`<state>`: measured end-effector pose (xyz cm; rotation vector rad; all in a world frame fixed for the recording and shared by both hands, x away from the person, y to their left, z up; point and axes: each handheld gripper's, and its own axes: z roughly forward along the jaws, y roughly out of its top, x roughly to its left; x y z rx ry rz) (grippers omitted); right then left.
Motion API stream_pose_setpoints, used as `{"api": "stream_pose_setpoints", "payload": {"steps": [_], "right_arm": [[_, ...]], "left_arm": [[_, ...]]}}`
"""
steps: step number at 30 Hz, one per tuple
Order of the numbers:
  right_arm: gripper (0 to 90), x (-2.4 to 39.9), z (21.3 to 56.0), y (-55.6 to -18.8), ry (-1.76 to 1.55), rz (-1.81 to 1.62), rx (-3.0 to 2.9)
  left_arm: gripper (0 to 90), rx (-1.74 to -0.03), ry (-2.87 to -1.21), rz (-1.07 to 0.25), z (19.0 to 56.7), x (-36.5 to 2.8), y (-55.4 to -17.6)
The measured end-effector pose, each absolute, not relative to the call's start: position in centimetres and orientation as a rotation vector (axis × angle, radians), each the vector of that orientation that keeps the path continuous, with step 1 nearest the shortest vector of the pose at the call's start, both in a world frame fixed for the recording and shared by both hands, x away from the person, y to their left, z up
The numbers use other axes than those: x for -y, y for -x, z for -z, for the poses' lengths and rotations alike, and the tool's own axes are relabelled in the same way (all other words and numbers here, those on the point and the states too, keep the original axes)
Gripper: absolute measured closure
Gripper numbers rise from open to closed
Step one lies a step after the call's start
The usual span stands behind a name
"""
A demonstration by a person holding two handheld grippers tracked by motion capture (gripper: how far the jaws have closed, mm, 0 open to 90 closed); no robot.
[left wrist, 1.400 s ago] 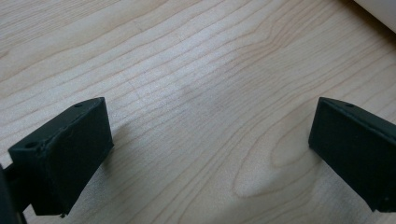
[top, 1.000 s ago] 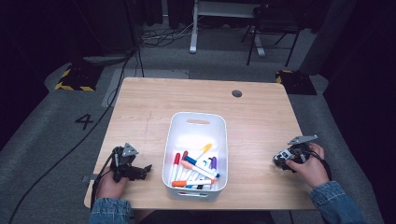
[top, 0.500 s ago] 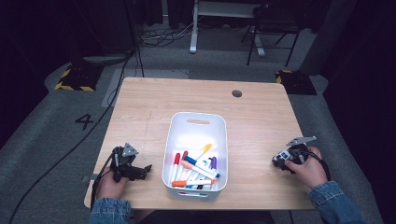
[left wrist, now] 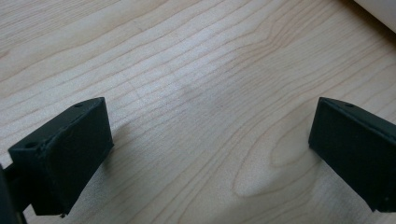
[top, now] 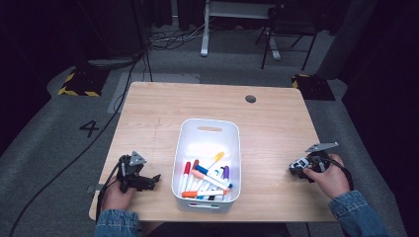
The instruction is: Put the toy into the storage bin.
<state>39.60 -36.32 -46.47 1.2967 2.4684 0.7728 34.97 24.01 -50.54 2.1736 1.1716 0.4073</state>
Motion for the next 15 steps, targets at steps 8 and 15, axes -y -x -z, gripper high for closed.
{"api": "stream_pose_setpoints", "payload": {"steps": [8,15], "right_arm": [[26.2,35.5,43.8,-39.1,-1.242,-0.833,-2.468],[26.2,34.4,41.8,-38.6,-1.199,-0.902,-2.455]], "left_arm": [[0.0,-1.172,-2.174,-0.408,50.5,-24.0,-35.0],[0.0,-1.17,-2.174,-0.408,50.5,-24.0,-35.0]]}}
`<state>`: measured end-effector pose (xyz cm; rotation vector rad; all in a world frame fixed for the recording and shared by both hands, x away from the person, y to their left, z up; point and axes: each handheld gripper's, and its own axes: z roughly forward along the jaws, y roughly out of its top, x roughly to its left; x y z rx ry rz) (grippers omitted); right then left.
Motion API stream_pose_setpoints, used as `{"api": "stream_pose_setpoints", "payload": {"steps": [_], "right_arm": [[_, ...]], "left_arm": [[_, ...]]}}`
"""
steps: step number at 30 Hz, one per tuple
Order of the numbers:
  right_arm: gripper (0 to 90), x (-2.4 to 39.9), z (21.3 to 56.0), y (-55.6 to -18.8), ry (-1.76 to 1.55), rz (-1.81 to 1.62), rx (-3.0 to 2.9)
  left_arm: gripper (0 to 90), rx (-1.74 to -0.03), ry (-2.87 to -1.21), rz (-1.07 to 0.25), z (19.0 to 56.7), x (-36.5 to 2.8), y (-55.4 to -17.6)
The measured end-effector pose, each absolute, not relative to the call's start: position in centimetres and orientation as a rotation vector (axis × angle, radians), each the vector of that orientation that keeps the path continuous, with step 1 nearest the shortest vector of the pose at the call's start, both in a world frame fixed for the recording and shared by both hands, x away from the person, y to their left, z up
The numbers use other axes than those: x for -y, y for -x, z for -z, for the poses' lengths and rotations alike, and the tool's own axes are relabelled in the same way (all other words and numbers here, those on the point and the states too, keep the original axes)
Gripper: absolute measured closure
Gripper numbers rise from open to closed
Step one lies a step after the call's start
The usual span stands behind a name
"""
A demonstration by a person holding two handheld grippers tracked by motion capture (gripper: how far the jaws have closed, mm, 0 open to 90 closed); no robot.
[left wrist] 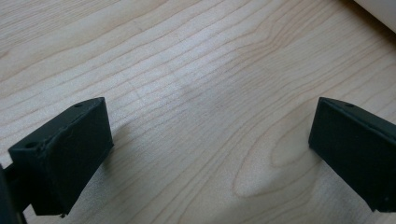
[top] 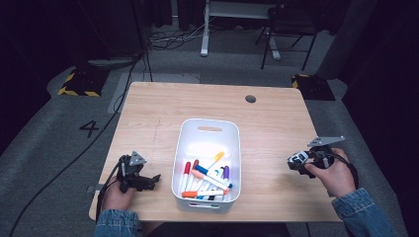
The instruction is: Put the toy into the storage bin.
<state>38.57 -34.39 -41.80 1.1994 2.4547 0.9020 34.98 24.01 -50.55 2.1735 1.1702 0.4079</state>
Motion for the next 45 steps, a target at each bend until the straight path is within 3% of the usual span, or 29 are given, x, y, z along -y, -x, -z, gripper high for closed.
{"api": "stream_pose_setpoints", "payload": {"steps": [19,45], "right_arm": [[26.2,30.5,36.4,-36.6,-0.99,-1.057,-2.455],[26.1,21.3,33.7,-36.3,-0.731,-1.19,-2.592]], "left_arm": [[0.0,-1.171,-2.175,-0.407,50.5,-24.0,-35.0],[0.0,-1.17,-2.177,-0.407,50.5,-24.0,-34.8]]}}
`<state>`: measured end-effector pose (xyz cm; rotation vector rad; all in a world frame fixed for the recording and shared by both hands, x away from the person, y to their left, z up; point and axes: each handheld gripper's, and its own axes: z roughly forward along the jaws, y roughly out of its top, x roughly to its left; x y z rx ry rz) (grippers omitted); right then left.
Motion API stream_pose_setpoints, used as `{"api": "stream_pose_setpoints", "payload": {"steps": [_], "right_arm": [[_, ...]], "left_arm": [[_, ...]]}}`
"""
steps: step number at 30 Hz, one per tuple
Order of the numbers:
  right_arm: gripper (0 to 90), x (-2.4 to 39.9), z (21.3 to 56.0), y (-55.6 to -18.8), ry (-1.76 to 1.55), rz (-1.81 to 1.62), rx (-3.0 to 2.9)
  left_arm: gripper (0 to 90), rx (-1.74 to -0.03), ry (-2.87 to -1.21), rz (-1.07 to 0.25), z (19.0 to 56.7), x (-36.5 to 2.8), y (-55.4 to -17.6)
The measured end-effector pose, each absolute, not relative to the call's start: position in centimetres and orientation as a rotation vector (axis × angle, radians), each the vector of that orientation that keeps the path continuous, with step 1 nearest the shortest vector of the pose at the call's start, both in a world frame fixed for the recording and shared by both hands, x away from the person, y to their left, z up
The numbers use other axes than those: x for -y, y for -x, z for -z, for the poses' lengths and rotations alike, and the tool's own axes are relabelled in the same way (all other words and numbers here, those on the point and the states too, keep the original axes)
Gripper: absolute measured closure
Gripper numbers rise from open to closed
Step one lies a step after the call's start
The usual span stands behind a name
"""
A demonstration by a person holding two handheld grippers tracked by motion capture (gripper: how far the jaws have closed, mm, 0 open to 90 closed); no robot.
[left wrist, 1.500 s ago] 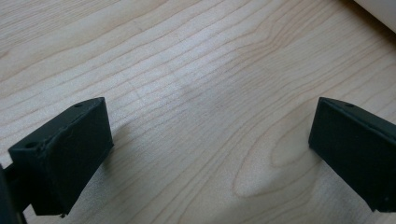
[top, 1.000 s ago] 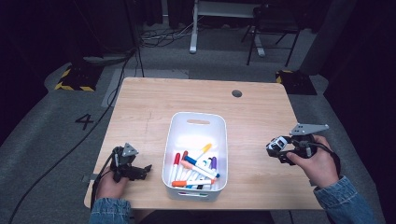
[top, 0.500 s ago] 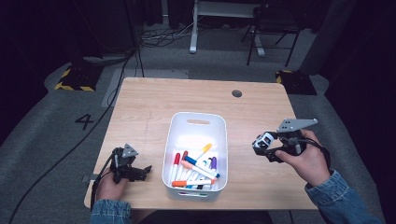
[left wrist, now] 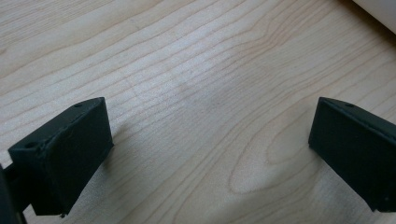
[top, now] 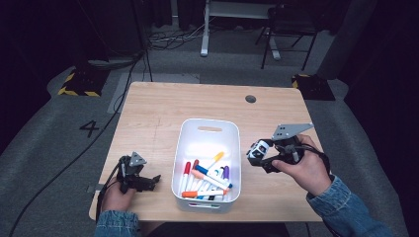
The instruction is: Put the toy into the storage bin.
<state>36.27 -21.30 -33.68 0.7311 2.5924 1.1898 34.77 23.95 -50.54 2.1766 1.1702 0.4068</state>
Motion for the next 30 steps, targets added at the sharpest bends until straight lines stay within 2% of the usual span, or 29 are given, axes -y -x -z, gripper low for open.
{"api": "stream_pose_setpoints", "payload": {"steps": [15,30], "right_arm": [[26.0,16.5,33.5,-35.8,-0.61,-1.248,-2.656],[25.9,15.2,35.4,-35.8,-0.454,-1.174,-2.753]], "left_arm": [[0.0,-1.17,-2.177,-0.409,50.5,-24.0,-34.8],[0.0,-1.171,-2.177,-0.41,50.5,-24.0,-34.8]]}}
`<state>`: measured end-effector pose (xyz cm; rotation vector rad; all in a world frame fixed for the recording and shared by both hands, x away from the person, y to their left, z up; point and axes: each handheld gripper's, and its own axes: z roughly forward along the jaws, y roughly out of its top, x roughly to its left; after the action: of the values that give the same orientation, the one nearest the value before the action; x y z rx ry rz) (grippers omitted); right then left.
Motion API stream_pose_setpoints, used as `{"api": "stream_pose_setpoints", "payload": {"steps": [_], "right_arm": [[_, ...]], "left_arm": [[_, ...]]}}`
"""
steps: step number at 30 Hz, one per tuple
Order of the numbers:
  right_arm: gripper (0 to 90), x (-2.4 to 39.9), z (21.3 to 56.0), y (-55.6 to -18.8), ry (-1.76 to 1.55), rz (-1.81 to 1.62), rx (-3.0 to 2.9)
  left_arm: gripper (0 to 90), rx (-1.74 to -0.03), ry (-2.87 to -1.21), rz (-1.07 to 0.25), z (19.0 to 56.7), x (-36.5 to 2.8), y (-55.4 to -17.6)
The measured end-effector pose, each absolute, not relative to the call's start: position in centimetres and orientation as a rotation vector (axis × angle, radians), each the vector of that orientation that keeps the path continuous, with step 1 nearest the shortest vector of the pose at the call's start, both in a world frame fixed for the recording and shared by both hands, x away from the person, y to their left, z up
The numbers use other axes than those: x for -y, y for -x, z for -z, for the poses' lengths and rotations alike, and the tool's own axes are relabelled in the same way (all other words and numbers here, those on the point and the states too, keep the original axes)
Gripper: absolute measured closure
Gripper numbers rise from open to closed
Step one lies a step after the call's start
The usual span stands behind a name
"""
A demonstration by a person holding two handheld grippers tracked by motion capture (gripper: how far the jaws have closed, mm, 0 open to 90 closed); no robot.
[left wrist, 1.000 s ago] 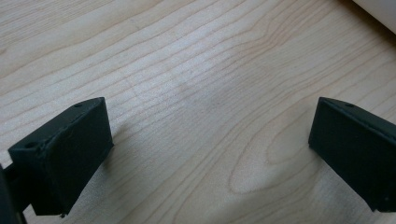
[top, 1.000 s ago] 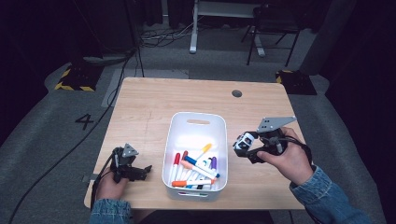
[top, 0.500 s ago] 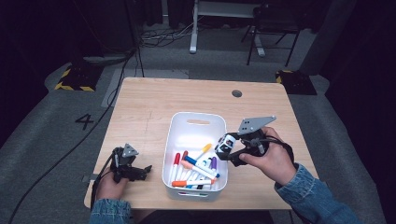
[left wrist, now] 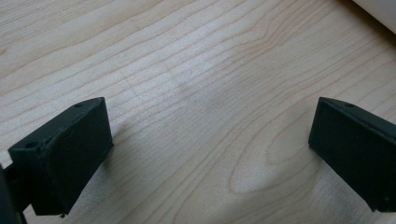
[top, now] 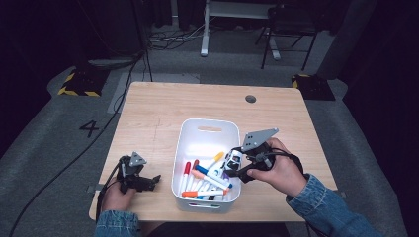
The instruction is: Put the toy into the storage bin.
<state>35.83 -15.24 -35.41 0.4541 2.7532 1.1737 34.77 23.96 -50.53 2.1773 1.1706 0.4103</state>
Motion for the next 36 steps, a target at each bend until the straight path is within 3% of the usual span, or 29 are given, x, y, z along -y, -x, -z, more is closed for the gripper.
{"api": "stream_pose_setpoints", "payload": {"steps": [36], "right_arm": [[24.7,13.6,37.3,-34.5,-0.221,-1.005,-2.839]], "left_arm": [[0.0,-1.17,-2.178,-0.411,50.5,-24.0,-34.8]]}}
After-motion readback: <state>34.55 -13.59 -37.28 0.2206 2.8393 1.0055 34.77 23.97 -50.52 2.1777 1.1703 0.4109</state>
